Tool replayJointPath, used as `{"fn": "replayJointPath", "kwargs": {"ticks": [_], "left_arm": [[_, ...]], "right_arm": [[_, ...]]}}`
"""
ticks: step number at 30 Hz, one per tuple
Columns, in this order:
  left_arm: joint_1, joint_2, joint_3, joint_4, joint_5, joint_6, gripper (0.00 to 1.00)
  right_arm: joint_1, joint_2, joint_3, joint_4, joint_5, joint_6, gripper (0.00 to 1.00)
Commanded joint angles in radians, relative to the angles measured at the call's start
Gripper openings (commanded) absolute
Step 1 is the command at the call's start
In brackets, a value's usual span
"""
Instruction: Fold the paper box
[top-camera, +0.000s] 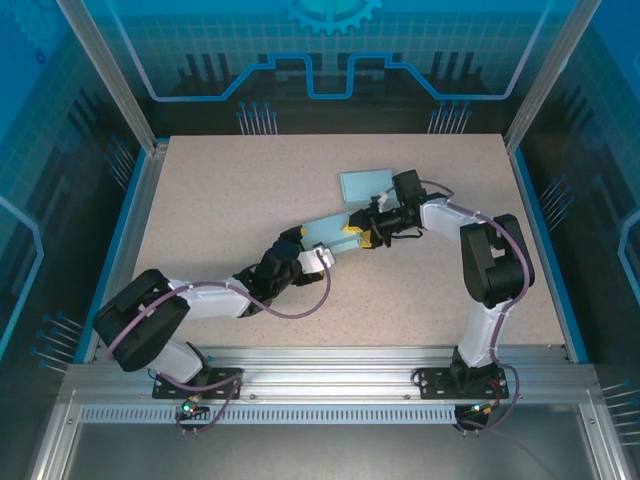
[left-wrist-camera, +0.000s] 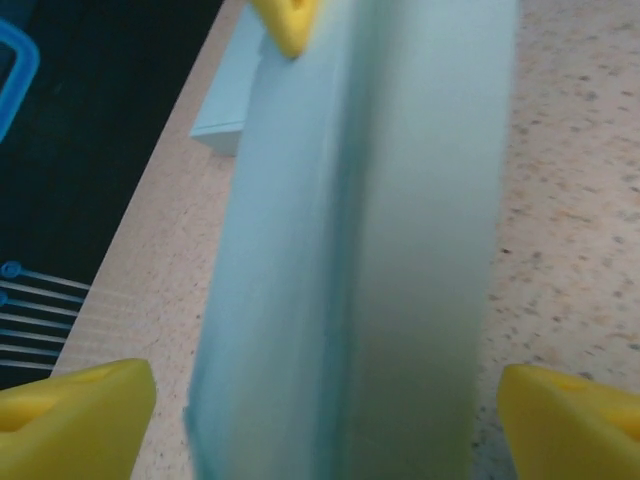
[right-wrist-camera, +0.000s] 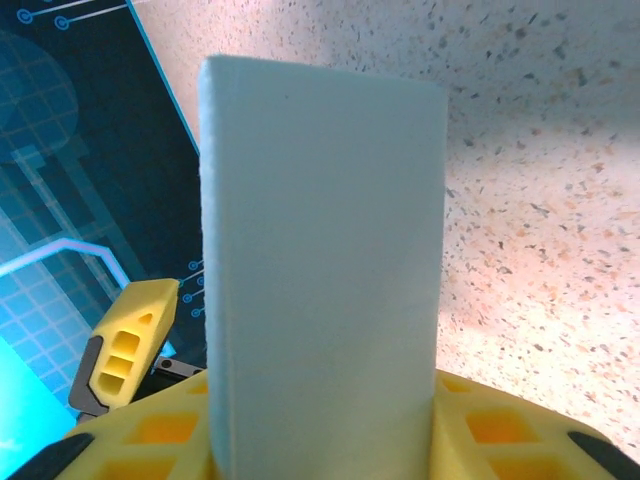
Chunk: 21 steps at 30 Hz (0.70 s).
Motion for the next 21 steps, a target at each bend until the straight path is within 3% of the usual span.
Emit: {"fn": "replayJointPath", "kwargs": {"ticks": [1,7,11,17,21], "left_arm": [[-0.004,0.000,0.052,0.053,-0.060,0.027,0.79],[-0.004,-0.031,0.072,-0.041,-0.024,-0.004,0.51],[-0.004,-0.063,0.078,-0.102,0.008,-0.019,0.39],[0.005,-0.114,0.141,-0.322,0.121,-0.069,0.34],[0.080,-0.128,0.229,-0.545,0.345,-0.168,0.34]], "right_arm": [[0.001,-0.037,-0.006,-0.053,-0.050,-0.032,0.40],[0.002,-0.040,0.003,-0.068,-0.048,-0.050,0.43],[0.000,-0.049,0.014,-0.098,-0.034,-0.078,0.50],[-0.030,-0.096,0.017,-0.140,0.017,-0.134,0.68],[-0.082,-0.164,-0.002,-0.157,0.067,-0.167,0.76]]}}
